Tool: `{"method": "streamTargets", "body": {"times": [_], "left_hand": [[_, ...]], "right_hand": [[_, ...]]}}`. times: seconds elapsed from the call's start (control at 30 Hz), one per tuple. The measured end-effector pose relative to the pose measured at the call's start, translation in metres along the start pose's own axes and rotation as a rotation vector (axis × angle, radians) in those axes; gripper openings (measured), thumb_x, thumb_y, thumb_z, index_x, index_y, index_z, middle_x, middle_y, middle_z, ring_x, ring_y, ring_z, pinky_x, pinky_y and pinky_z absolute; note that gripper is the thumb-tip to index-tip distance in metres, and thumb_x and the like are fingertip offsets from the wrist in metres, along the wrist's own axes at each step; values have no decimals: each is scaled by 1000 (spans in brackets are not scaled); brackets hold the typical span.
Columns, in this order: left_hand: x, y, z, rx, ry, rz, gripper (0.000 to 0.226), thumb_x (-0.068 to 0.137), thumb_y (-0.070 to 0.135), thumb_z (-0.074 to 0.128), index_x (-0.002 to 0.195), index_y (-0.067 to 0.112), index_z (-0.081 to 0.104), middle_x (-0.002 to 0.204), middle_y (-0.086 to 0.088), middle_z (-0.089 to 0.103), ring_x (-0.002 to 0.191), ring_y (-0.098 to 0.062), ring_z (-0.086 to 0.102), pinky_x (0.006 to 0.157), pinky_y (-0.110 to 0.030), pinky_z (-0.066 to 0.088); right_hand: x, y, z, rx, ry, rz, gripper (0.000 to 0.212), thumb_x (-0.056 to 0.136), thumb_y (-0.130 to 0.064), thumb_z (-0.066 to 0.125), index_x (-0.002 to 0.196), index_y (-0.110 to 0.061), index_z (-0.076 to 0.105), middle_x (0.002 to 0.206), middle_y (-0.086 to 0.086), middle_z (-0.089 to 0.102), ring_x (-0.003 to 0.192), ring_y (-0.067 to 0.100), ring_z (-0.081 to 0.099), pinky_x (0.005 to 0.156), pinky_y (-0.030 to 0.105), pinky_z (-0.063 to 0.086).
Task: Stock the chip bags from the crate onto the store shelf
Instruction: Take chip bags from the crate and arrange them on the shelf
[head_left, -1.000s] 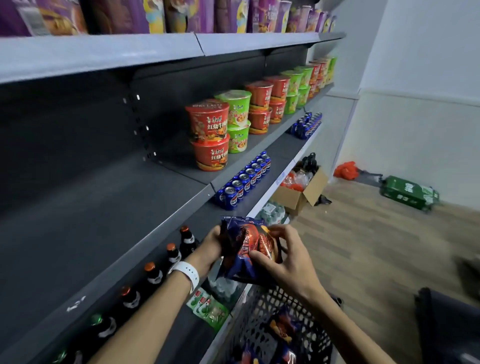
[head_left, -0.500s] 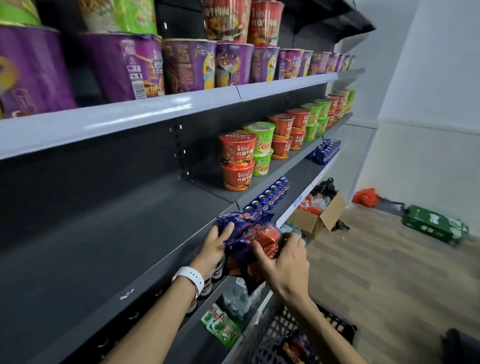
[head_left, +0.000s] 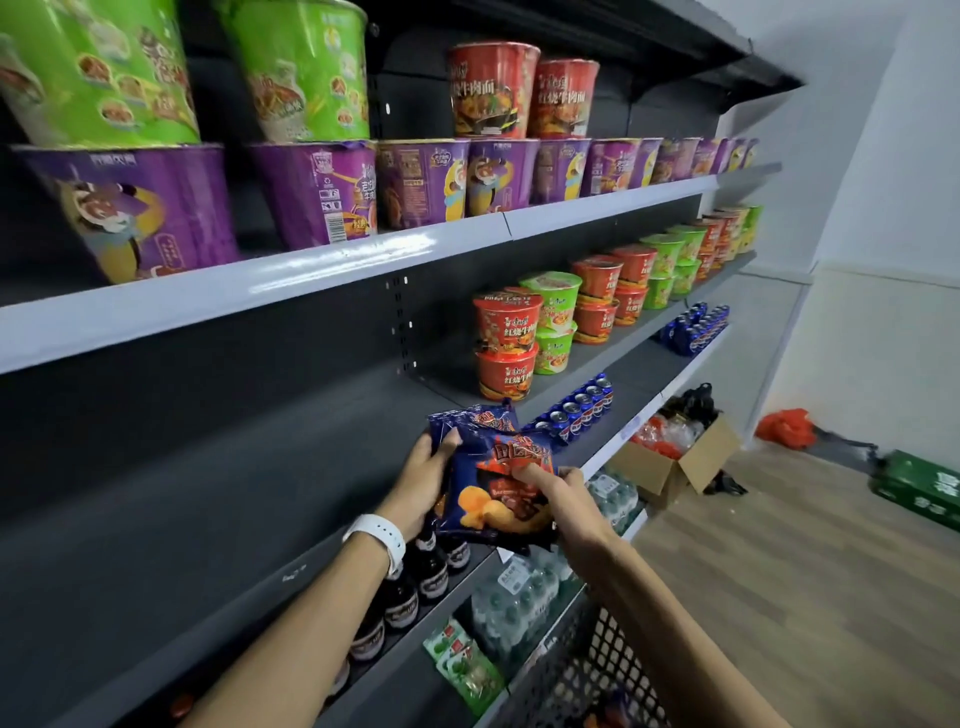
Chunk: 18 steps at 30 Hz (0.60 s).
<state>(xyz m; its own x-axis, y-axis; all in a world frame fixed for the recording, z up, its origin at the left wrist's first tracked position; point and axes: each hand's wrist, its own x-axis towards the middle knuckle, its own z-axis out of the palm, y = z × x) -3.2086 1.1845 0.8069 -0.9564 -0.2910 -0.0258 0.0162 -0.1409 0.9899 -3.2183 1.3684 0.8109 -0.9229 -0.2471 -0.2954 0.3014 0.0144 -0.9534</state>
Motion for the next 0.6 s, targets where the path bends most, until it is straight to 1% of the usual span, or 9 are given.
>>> {"method": "streamTargets", "body": {"times": [0.07,0.13,0.23,0.3,0.33,0.4,0.5,0.53,0.6], "left_hand": [[-3,5,2,12,-6,7,17,101,29,47,111,22,59,106,-6,71,92,-20,68,79,-34,53],[-7,7,7,12,-9,2,18,102,26,47,117,20,55,104,-6,69,87,-18,67,73,-32,52],[-13,12,17,-31,-24,-35,20,99,26,52,116,16,52,103,-15,66,85,-25,66,81,-40,53],[-16,17,23,-131,-50,-146,41,95,46,49,117,12,57,105,-21,67,90,-32,66,88,-46,52],[-19,21,26,-159,-53,-195,51,97,53,38,116,12,60,102,-19,70,91,-32,67,86,-43,53],[-20,23,27,-199,-114,-228,59,101,53,23,115,11,61,93,-11,75,84,-24,71,73,-34,55],[-26,24,28,-192,-87,-217,62,101,51,19,112,7,61,91,-14,74,77,-23,72,63,-30,59],[-30,28,32,-182,-48,-181,60,101,51,24,114,5,60,98,-18,72,81,-26,71,66,-32,60],[-29,27,32,-168,-7,-115,55,96,50,42,126,4,53,118,-27,64,96,-34,66,85,-43,57]], "right_hand": [[0,-3,-7,-1,-62,5,76,72,-46,83,127,-14,42,116,9,65,97,24,69,67,35,57],[2,-3,-15,26,-142,-8,84,63,-50,88,130,-14,51,113,7,72,98,24,72,74,36,58],[2,-3,-19,62,-231,-43,93,56,-53,91,132,-15,55,112,8,75,101,26,73,82,37,58],[0,-2,-21,95,-259,-43,90,62,-51,90,135,-14,52,117,12,72,104,29,71,86,40,58],[-1,-3,-22,105,-279,-29,86,65,-52,89,134,-13,54,118,13,72,106,31,71,91,43,57],[-5,-5,-23,74,-322,9,80,66,-59,85,127,-11,64,115,13,73,107,32,70,101,47,52],[-10,-11,-23,9,-273,-5,80,60,-61,87,121,-15,66,108,7,76,100,27,73,97,47,55],[-12,-14,-24,31,-253,-29,78,61,-57,89,121,-15,64,107,6,76,97,26,74,93,46,57],[-15,-19,-27,80,-223,-96,78,59,-51,92,122,-16,62,107,7,76,96,26,74,89,46,59]]}}
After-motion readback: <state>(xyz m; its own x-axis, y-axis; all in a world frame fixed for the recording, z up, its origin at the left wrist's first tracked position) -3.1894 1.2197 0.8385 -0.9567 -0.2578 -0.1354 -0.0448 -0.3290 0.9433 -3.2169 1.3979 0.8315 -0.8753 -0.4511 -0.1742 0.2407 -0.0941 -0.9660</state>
